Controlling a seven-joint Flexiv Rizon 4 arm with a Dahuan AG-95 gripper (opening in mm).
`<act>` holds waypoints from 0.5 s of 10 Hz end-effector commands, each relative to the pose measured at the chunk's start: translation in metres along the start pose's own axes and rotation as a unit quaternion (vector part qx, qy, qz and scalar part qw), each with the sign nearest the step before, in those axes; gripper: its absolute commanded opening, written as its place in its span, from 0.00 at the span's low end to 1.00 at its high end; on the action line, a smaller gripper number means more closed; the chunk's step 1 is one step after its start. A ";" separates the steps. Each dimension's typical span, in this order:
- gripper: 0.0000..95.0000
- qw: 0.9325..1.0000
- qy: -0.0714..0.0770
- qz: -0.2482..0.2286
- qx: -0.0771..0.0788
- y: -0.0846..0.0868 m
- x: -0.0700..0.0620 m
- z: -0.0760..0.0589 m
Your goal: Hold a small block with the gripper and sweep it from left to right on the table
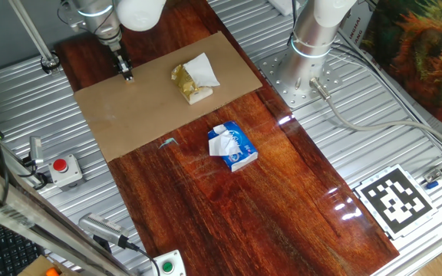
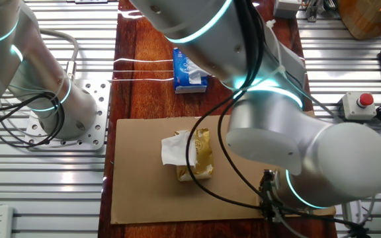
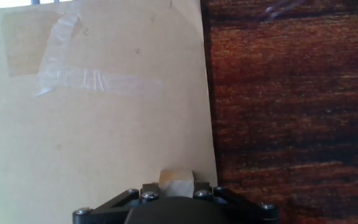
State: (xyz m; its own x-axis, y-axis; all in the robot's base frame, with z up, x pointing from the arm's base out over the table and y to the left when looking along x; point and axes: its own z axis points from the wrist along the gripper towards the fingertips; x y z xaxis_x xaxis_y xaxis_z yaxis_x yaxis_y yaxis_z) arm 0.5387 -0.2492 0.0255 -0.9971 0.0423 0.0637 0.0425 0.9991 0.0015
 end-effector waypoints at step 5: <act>0.20 1.000 -0.005 0.002 0.000 0.001 0.006 0.007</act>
State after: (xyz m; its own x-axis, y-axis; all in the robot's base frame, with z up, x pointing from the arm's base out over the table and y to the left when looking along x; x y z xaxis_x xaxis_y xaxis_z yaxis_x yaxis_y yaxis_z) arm 0.5296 -0.2472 0.0258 -0.9969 0.0480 0.0620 0.0484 0.9988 0.0044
